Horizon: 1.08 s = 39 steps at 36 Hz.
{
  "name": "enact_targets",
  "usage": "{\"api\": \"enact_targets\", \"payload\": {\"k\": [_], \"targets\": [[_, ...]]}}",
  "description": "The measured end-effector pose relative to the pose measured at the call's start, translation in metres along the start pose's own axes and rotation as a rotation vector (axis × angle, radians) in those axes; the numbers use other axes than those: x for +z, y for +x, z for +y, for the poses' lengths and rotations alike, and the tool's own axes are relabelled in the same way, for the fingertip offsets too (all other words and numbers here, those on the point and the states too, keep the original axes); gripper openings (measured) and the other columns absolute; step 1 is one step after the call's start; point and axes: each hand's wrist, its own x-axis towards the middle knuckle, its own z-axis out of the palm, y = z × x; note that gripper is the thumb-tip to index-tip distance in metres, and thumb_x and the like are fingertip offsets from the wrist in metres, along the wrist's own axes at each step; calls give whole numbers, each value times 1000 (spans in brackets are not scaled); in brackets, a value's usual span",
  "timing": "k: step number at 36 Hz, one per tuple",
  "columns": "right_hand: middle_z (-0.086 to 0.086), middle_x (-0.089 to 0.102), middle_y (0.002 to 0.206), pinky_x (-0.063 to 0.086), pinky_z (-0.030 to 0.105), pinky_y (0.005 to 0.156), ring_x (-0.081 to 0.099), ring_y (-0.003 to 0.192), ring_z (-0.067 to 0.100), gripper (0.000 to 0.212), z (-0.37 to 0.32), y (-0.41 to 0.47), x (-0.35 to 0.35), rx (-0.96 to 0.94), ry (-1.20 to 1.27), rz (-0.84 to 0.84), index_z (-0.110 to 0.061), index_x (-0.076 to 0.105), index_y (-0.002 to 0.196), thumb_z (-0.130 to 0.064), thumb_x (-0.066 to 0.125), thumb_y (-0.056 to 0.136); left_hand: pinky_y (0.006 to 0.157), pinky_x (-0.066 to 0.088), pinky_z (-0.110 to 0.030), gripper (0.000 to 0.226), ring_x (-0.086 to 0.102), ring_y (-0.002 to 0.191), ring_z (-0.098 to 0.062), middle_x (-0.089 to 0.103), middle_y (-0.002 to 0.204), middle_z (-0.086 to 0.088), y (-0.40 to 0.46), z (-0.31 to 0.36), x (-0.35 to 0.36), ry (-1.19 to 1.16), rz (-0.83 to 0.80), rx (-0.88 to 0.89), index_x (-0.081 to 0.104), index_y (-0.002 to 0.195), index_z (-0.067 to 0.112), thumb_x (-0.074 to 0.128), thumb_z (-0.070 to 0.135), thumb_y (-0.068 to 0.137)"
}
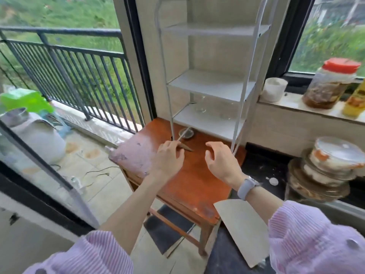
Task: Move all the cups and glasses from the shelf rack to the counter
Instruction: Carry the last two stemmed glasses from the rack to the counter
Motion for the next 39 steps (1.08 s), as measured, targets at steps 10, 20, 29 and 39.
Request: {"api": "enact_targets", "payload": {"k": [10, 20, 29, 39], "targets": [[14, 41, 142, 33, 38, 104, 35, 132, 29, 46, 18, 84, 32, 174, -51, 76, -8, 33, 138, -22, 39, 94, 97, 40, -42, 39, 46, 121, -31, 52, 131, -13, 118, -29, 50, -54, -72, 105, 46, 129, 10, 47, 21, 92], [19, 44, 135, 36, 30, 92, 45, 121, 31, 43, 53, 178, 58, 442, 162, 370, -1, 31, 132, -15, 41, 93, 108, 28, -41, 70, 29, 138, -31, 24, 153, -13, 224, -53, 117, -173, -186, 141, 12, 146, 10, 48, 35, 91], [-12, 49, 91, 36, -1, 51, 47, 73, 0, 42, 95, 228, 61, 571, 473, 644, -6, 40, 125, -10, 54, 86, 114, 25, -42, 87, 24, 140, -27, 22, 154, -12, 286, -50, 151, -415, -235, 112, 0, 147, 8, 58, 28, 85], [1, 50, 89, 45, 22, 66, 52, 82, 17, 31, 83, 249, 48, 539, 651, 665, -13, 37, 105, -1, 52, 81, 91, 51, -45, 68, 54, 116, -24, 54, 114, -11, 309, -28, 142, -889, -308, -52, 23, 135, 11, 62, 5, 80]]}}
